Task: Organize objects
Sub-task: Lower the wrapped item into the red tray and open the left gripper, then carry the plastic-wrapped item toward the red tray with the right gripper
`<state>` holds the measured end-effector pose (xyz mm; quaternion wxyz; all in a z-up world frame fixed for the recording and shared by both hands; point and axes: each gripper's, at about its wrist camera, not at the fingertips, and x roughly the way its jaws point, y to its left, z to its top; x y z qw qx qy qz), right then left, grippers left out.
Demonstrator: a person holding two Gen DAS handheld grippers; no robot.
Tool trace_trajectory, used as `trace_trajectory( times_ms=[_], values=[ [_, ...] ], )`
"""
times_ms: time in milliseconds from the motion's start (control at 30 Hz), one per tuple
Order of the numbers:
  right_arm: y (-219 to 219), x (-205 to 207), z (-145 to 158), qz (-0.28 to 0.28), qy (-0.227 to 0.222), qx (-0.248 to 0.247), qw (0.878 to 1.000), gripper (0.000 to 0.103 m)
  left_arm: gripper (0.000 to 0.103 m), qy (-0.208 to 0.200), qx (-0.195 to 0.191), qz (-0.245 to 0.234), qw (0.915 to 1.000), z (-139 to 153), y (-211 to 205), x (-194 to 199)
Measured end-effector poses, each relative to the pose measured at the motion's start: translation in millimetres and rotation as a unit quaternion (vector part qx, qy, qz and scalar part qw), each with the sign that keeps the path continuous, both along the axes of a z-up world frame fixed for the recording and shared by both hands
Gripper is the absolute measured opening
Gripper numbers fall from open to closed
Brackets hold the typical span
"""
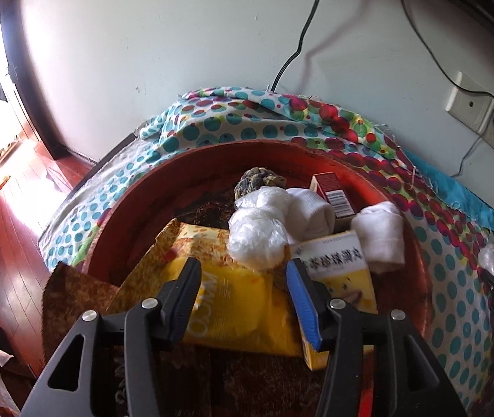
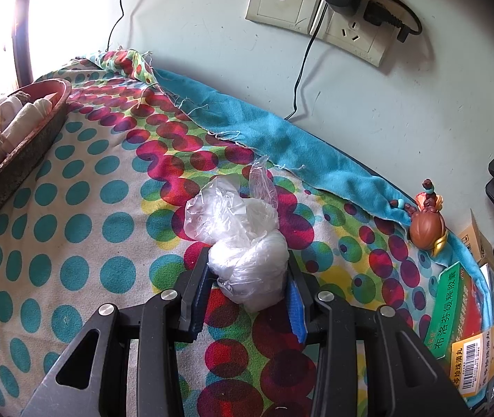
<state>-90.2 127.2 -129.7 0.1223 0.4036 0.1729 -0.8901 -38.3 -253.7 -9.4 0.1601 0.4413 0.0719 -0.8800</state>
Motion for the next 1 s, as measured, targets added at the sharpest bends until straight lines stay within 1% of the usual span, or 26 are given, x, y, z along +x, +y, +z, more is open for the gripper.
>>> trace_trajectory(
  times_ms=[67, 167, 333, 400, 467, 567, 600, 733, 833, 933, 1000],
  values=[
    [0.0, -0.8, 0.3, 0.000, -0.001, -0.001, 1.000, 0.036, 0.053, 0.008, -0.009, 0.000, 0.9999, 5.5, 6.7, 10.9],
    [0.5, -1.5, 0.7, 0.000, -0.003, -0.006, 1.000, 0.036, 0.055, 0.024, -0.012, -0.011, 0.9996, 12.4, 19.5, 30.0],
    [2.1, -3.0, 0.7, -0.002, -0.009, -0.018, 1.000, 0.036, 0.056, 0.038, -0.036, -0.031, 0.9981, 18.2, 45.5, 64.0],
    [0.7, -2.3, 0.4, -0.002, -0.005, -0.012, 1.000, 0.036, 0.057, 0.044, -0.047, -0.039, 0.9972, 18.3, 52.6, 76.2],
    [0.3, -1.5, 0.0, -0.001, -0.001, -0.004, 1.000, 0.036, 0.057, 0.045, -0.050, -0.043, 0.9968, 17.7, 57.8, 87.0],
    [-1.8, -0.7, 0.6, -0.001, 0.005, 0.007, 1.000, 0.036, 0.058, 0.046, -0.063, -0.051, 0.9956, 16.7, 60.3, 100.5],
    [-2.1, -0.3, 0.8, -0.001, 0.005, 0.008, 1.000, 0.036, 0.058, 0.048, -0.073, -0.052, 0.9949, 16.3, 61.1, 105.0],
    [-3.6, -0.2, 1.2, -0.001, 0.007, 0.013, 1.000, 0.036, 0.058, 0.066, -0.092, -0.056, 0.9920, 16.2, 61.5, 122.4],
    [-8.5, 2.9, 0.4, -0.001, 0.015, 0.029, 0.999, 0.036, 0.058, 0.072, -0.091, -0.060, 0.9914, 13.7, 59.0, 129.8],
    [-10.6, 5.1, -0.3, -0.005, 0.019, 0.039, 0.999, 0.036, 0.058, 0.067, -0.086, -0.071, 0.9915, 10.0, 54.6, 132.8],
    [-8.9, 3.5, -0.1, -0.018, 0.013, 0.030, 0.999, 0.036, 0.058, 0.069, -0.095, -0.072, 0.9905, 8.9, 51.7, 135.5]
  ],
)
